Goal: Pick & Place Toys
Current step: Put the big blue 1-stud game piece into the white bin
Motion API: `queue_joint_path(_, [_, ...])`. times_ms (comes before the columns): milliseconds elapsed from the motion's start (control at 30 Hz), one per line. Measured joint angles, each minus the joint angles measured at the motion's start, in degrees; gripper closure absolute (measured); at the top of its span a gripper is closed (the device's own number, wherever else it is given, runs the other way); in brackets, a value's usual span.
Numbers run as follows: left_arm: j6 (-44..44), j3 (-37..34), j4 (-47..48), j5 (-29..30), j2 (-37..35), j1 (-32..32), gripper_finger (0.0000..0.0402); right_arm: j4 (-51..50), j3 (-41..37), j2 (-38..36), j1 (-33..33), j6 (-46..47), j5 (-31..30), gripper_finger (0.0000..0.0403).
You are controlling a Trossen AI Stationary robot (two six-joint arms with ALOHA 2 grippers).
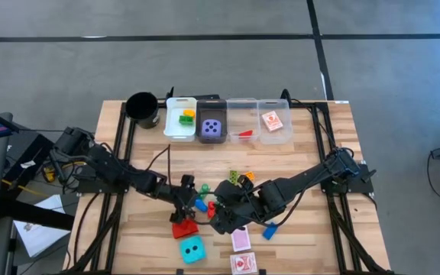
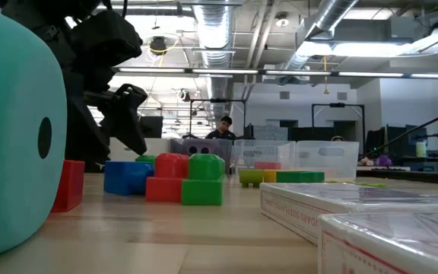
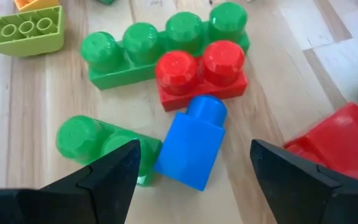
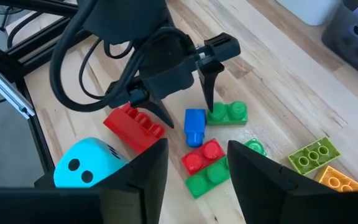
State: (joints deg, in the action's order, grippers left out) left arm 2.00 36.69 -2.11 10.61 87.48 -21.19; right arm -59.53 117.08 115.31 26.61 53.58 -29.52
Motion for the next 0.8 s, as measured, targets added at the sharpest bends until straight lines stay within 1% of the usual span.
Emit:
queue_joint_path(167, [0.0,0.0,-0.4,-0.1,0.6,0.3,0.0107,0.0,0.0,0.0,0.0,0.0,0.0,0.0242])
queue_joint_path(400, [0.0,0.0,-0.8,-5.0,3.6,0.0,0.0108,0.0,0.0,0.0,0.0,-0.2,0.0,0.0242])
queue_joint_path(600, [1.3,0.0,-1.6,-5.0,5.2,-0.1,0.0109,0.0,0.0,0.0,0.0,-0.2,0.0,0.0242])
queue_joint_path(700, [3.0,0.1,-1.6,-4.8,5.2,-0.1,0.012,0.0,0.0,0.0,0.0,-0.2,0.0,0.0242])
queue_joint_path(800, [3.3,0.1,-2.0,-4.7,5.2,-0.1,0.0151,0.0,0.0,0.0,0.0,-0.2,-0.1,0.0242])
